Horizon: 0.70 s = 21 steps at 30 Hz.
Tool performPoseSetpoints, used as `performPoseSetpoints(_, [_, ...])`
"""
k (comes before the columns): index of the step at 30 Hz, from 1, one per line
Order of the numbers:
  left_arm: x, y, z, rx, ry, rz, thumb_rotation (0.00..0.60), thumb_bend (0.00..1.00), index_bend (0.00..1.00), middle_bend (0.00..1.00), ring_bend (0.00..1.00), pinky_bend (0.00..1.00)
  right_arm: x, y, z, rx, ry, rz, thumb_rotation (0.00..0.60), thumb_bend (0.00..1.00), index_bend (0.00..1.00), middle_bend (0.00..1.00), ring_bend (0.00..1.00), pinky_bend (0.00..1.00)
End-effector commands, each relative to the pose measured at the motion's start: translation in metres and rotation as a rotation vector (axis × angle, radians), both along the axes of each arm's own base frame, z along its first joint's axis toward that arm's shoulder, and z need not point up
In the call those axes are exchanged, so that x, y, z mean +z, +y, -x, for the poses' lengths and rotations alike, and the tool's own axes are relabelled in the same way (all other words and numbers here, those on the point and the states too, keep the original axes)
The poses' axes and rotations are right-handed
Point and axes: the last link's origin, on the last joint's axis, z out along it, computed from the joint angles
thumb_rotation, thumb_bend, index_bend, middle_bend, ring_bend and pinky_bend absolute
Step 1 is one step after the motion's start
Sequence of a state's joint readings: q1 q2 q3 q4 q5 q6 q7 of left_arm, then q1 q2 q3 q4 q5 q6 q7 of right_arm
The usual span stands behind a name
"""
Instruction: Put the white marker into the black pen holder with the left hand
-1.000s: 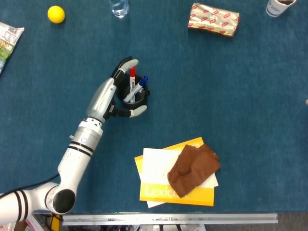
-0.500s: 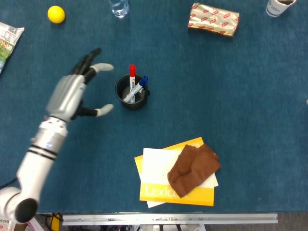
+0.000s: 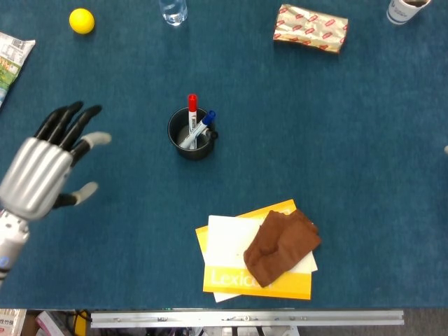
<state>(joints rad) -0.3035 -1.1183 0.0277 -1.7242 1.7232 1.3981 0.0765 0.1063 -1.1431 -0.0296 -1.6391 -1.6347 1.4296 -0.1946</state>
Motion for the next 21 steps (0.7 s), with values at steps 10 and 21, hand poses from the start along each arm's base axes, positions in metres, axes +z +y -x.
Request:
performPoseSetpoints(10, [0.035,-0.037,0.047,0.101,0.008,-0.161,0.6,0.15,0.34,0.13,0.05,0.11,0.003,-0.003,0.005,-0.026,0.031,0.03,0.6,0.0,0.3,0.32,0.2,0.26])
performPoseSetpoints(21, [0.024,-0.035,0.057,0.156,-0.003,-0.123,0.6,0.15,0.36,0.15,0.06,0.12,0.002,-0.011,0.011,-0.058,0.039,0.033,0.6,0.0,0.3,0.32,0.2,0.26])
